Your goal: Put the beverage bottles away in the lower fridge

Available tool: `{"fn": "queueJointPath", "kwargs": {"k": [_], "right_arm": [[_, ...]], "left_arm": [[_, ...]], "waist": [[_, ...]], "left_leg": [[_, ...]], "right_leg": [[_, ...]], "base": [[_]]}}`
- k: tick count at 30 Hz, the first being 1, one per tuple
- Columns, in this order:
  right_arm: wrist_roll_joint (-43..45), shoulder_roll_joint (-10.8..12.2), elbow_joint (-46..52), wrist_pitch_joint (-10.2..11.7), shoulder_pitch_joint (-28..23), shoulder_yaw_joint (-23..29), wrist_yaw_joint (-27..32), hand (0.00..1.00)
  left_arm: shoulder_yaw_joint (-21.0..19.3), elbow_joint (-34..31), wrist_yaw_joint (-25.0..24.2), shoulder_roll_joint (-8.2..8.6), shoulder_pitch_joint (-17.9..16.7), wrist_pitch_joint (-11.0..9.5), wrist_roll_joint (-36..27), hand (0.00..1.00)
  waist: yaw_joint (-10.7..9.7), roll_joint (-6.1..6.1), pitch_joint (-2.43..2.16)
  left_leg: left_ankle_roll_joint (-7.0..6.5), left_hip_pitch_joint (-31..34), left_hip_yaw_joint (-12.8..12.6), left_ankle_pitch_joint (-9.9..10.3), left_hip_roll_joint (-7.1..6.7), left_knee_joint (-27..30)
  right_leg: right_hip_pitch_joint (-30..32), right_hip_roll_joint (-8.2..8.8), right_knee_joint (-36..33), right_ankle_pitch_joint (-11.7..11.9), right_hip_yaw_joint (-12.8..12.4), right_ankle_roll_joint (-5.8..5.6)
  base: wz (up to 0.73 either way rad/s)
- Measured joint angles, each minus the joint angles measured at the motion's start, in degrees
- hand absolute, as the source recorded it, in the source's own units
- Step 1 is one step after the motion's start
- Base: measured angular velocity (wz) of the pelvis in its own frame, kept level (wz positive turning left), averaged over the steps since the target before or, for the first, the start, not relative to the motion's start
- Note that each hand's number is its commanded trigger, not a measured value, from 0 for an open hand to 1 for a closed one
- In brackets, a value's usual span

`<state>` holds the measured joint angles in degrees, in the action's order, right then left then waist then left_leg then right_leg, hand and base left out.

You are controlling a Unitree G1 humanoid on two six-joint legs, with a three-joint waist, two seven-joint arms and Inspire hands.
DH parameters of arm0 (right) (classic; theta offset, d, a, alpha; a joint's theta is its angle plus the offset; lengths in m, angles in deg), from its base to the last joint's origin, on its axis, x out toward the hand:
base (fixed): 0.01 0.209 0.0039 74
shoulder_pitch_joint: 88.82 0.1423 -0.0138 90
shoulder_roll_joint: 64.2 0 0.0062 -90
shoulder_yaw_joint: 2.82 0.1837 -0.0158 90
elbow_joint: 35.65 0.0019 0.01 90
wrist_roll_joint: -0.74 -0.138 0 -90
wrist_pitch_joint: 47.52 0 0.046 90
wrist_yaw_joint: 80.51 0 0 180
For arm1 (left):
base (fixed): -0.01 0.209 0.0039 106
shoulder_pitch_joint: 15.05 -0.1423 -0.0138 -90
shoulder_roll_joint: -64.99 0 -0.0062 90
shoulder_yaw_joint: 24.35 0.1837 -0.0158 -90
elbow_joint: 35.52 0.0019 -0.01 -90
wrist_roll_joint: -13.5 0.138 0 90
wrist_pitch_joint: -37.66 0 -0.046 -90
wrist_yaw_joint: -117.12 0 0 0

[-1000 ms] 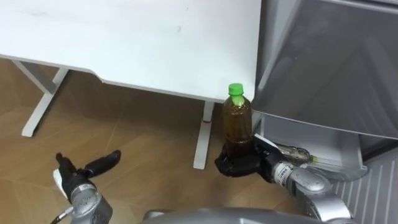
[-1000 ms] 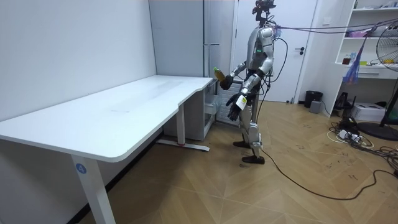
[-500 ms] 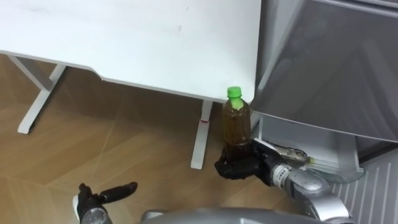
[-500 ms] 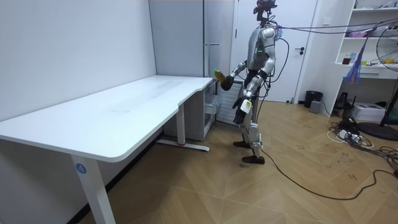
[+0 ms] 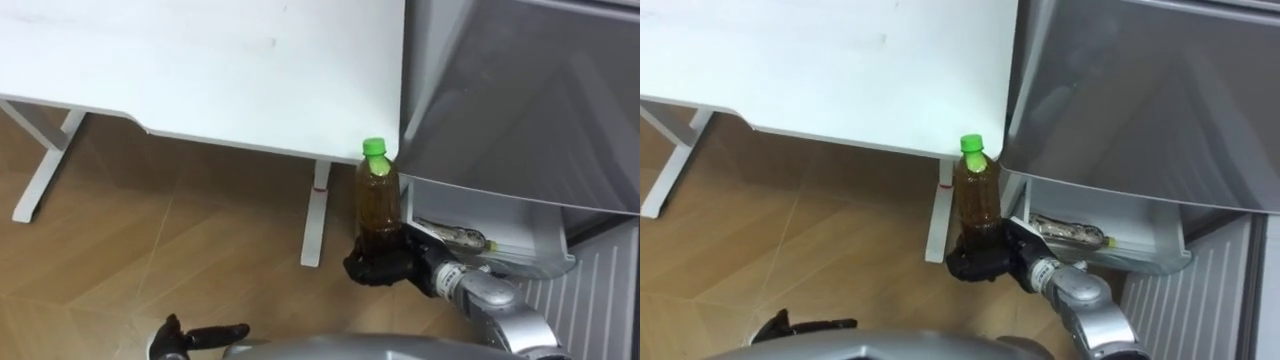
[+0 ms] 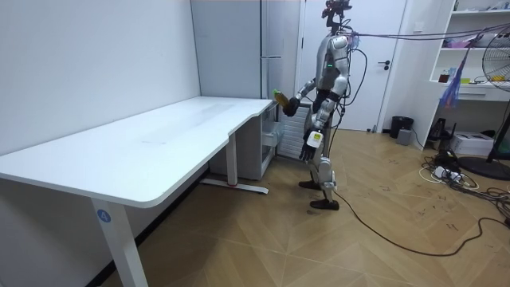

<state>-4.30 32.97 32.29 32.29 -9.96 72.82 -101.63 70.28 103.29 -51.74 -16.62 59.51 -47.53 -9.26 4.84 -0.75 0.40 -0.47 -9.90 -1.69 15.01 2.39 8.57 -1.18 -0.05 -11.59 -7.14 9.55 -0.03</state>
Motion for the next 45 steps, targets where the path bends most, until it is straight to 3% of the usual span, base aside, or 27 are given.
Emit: {"fn": "queueJointPath", "kwargs": {"k": [6, 15, 23, 39, 45], "right_arm": [[-2.85, 0.07, 0.0, -0.4, -0.1, 0.12, 1.75, 1.0], [-15.2, 0.52, -1.28, -0.41, -0.09, 0.59, 7.1, 1.0], [-21.05, 0.65, -9.67, -0.4, 0.6, 1.57, 9.98, 1.0], [-33.61, 0.73, -13.66, -0.1, 0.67, 2.13, 11.35, 1.0], [-45.79, 0.64, -13.95, 0.15, 0.86, 2.18, 14.63, 1.0]], "left_arm": [[0.09, 0.84, -2.76, 0.24, 0.39, 0.24, 1.16, 0.0], [-0.05, 3.08, -4.27, 0.27, 1.84, 0.22, 3.37, 0.0], [0.02, 5.29, -5.71, 0.28, 2.41, 0.18, 3.67, 0.0], [0.09, 5.7, -5.92, 0.46, 2.57, -0.13, 3.81, 0.0], [0.09, 5.49, -5.09, 0.48, 2.44, -0.13, 4.95, 0.0]], "waist": [[-0.17, 0.3, 0.02], [-0.1, 0.67, 0.09], [-0.52, 1.21, -0.18], [-1.47, 1.82, -0.16], [-1.46, 1.82, -0.18]], "left_leg": [[0.0, 0.25, 0.0, -0.01, 0.08, 0.06], [0.0, 0.32, 0.04, -0.01, 0.11, -0.29], [0.0, 0.48, -0.04, -0.01, 0.13, -0.34], [0.01, 0.39, -0.07, 0.0, 0.13, -0.42], [0.01, 0.65, -0.09, -0.01, 0.13, -0.31]], "right_leg": [[0.2, -0.1, 0.07, 0.02, -0.09, 0.03], [0.4, -0.19, 0.12, 0.03, -0.16, 0.03], [0.51, -0.22, 0.05, 0.03, -0.11, 0.04], [0.46, -0.21, -0.15, 0.06, -0.13, 0.08], [1.11, -0.31, -0.18, 0.06, -0.3, 0.09]], "base": [[0.0], [0.0], [0.0], [0.0], [-0.03]]}}
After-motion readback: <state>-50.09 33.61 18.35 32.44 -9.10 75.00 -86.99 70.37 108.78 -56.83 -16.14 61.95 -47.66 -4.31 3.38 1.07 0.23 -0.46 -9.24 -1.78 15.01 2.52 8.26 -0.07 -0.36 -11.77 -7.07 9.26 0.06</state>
